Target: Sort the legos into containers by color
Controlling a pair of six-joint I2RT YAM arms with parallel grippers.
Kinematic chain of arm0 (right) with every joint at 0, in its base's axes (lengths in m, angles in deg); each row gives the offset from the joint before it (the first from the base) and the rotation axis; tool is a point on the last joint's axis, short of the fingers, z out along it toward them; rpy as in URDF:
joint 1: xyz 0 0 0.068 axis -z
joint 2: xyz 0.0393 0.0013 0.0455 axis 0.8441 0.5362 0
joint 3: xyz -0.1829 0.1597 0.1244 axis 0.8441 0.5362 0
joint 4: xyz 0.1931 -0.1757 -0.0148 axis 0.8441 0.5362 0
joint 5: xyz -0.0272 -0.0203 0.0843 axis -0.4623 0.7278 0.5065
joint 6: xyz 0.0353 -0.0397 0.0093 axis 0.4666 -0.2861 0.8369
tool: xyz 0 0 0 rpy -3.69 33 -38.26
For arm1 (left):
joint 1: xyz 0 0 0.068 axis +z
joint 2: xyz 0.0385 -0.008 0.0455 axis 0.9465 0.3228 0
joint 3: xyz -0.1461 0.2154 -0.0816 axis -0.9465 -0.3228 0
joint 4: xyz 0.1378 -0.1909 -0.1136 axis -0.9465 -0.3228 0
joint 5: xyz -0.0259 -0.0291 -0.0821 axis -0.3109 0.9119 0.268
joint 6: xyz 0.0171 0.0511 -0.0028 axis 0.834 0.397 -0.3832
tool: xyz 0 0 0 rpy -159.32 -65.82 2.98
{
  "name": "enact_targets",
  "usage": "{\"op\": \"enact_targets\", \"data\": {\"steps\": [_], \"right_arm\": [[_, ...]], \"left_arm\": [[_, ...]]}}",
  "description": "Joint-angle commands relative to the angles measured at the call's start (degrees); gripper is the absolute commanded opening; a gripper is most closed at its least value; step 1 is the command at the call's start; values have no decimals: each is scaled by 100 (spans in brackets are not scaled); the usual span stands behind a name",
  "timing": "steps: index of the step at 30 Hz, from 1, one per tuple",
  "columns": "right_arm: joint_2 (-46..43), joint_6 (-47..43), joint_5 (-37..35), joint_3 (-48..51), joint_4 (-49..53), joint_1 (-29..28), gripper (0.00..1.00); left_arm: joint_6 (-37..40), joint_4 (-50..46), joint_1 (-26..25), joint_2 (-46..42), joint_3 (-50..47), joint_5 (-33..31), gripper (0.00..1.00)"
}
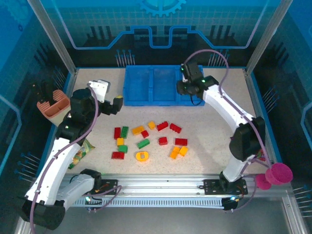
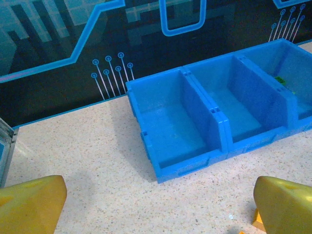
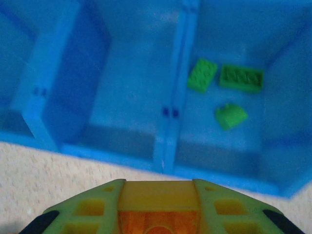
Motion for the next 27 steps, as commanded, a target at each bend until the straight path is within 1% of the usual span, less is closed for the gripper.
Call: {"op": "enact_targets", "data": {"steps": [1, 7, 13, 18, 22, 24, 27], "right_arm": [[702, -525, -171, -742, 247, -120, 31], [1495, -786, -80, -1738, 26, -307, 32], [2602, -932, 14, -2646, -348, -278, 32], [3767, -1057, 20, -3882, -188, -232, 33], [4449, -989, 192, -4806, 189, -178, 36], [4537, -942, 239, -4867, 243, -155, 37], [4311, -915, 326, -4459, 19, -149, 38]], "left_arm": [[311, -231, -27, 3, 79, -232, 99], [411, -241, -36, -162, 22, -258, 99], [538, -321, -36, -244, 24, -440, 99], [554, -416, -36, -239, 143, -504, 99], [530, -350, -36, -204, 131, -564, 100], [491, -118, -36, -199, 39, -740, 99], [314, 298, -36, -254, -143, -994, 99]]}}
